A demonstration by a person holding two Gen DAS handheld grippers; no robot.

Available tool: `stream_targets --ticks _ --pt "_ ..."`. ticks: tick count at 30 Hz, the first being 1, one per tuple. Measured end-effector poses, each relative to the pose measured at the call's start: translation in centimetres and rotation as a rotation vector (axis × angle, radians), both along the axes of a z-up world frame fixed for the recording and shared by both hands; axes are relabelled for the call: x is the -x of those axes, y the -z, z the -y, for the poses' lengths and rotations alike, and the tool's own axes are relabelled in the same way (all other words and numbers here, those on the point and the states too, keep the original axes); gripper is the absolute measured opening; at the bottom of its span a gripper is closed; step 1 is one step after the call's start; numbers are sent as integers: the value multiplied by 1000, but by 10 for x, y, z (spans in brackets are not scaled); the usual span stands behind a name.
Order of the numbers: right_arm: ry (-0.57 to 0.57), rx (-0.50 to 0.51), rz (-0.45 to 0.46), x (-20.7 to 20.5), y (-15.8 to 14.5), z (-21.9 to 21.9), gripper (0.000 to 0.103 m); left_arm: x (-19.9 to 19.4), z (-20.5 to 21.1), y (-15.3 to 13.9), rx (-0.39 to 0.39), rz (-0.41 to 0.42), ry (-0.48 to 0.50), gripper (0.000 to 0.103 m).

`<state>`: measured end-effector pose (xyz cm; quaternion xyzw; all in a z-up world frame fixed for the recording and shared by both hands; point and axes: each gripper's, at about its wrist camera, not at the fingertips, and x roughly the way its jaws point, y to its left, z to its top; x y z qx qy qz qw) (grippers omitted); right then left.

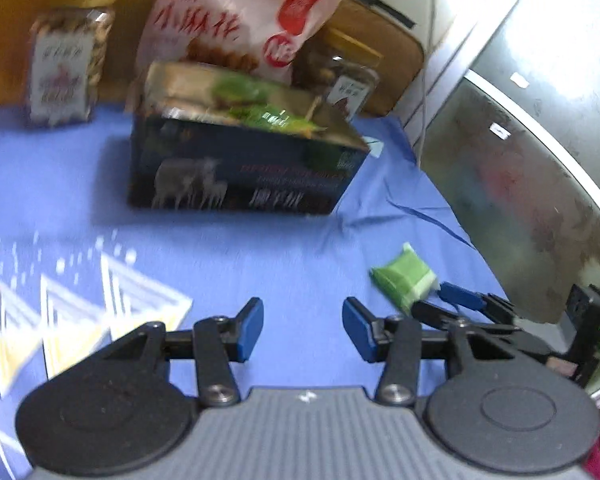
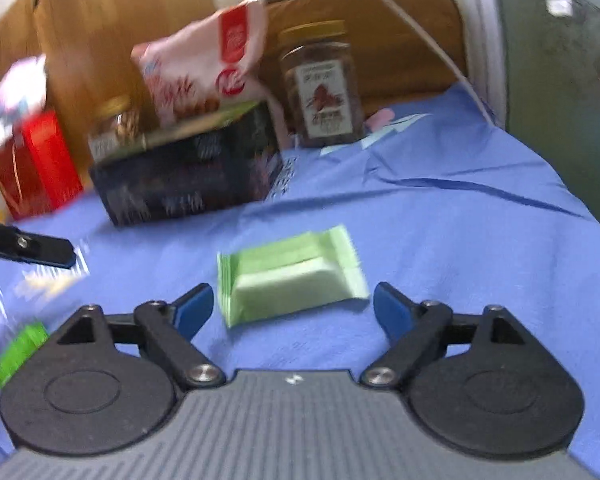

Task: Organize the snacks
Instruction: 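Move the left gripper to the green wrapped bar and grasp it, then lift the green bar with the left gripper and lower it into the tin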

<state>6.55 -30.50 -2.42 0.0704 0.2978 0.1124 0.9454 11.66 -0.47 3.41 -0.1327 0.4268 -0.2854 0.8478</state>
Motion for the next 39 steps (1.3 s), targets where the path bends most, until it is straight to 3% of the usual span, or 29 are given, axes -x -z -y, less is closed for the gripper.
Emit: stream_targets --ticks 1,4,6,9,13,15,18,21,24,28,32,39 --pt "-13 34 10 -1 2 -9 89 2 -4 2 10 -11 -14 45" --pt "-92 131 15 -9 3 -35 72 14 -18 6 5 -12 -74 45" --pt "-186 135 28 -8 3 -55 72 22 -30 8 4 -8 -113 45" --pt "-361 89 42 0 5 -80 73 32 -47 13 13 -18 -176 45" --pt "-348 9 25 8 4 -83 73 48 -65 20 60 -54 -216 45" --pt "-358 -100 -6 16 4 -72 73 60 -67 19 77 -44 -202 53" --pt "-414 -221 -45 35 10 -69 74 73 -66 22 86 -44 -173 54" --pt "-480 -138 -19 57 8 -91 74 79 -59 32 114 -87 -127 54" --pt "-534 -59 9 70 8 -118 75 85 -49 36 112 -77 -100 51" --pt "-539 129 95 92 11 -147 74 94 -36 35 84 -68 -92 51" --pt "-516 101 107 88 13 -140 67 99 -35 35 64 -48 -97 49" --pt "-507 68 113 84 16 -135 65 99 -39 36 87 -51 -106 49"
